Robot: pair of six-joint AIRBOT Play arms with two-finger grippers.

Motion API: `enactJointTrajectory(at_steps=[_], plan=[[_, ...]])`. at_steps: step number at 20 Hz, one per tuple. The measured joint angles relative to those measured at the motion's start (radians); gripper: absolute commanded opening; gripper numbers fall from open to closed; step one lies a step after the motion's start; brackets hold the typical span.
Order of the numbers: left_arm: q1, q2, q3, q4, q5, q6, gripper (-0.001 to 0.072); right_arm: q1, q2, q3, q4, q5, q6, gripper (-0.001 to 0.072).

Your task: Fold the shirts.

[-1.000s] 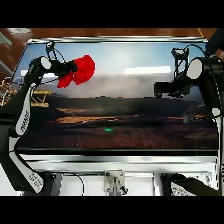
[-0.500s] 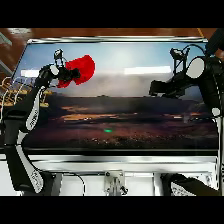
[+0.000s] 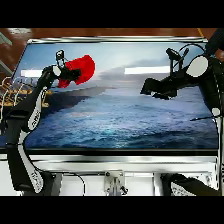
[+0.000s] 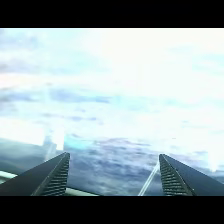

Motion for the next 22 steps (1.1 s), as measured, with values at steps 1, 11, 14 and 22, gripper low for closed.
enactJointTrajectory(at_steps=[1,11,14,22], plan=[[-0.001,0.014,0.006,-0.001,-0.006,-0.006,0.0036,0.0,0.0,0.0,0.002,-0.005,-0.007,0.069],[-0.147,0.581,0.023,0.002,0.005,0.029,0.0035,-0.002,0.039,0.091,0.002,-0.177,-0.118,0.0689],[-0.256,0.809,0.023,-0.001,0.011,0.041,0.0036,-0.002,0.119,0.192,-0.058,-0.206,-0.159,0.0689],[-0.448,1.075,-0.079,0.008,-0.33,-0.01,0.0036,-0.002,0.388,0.313,-0.385,-0.096,-0.173,0.0689]])
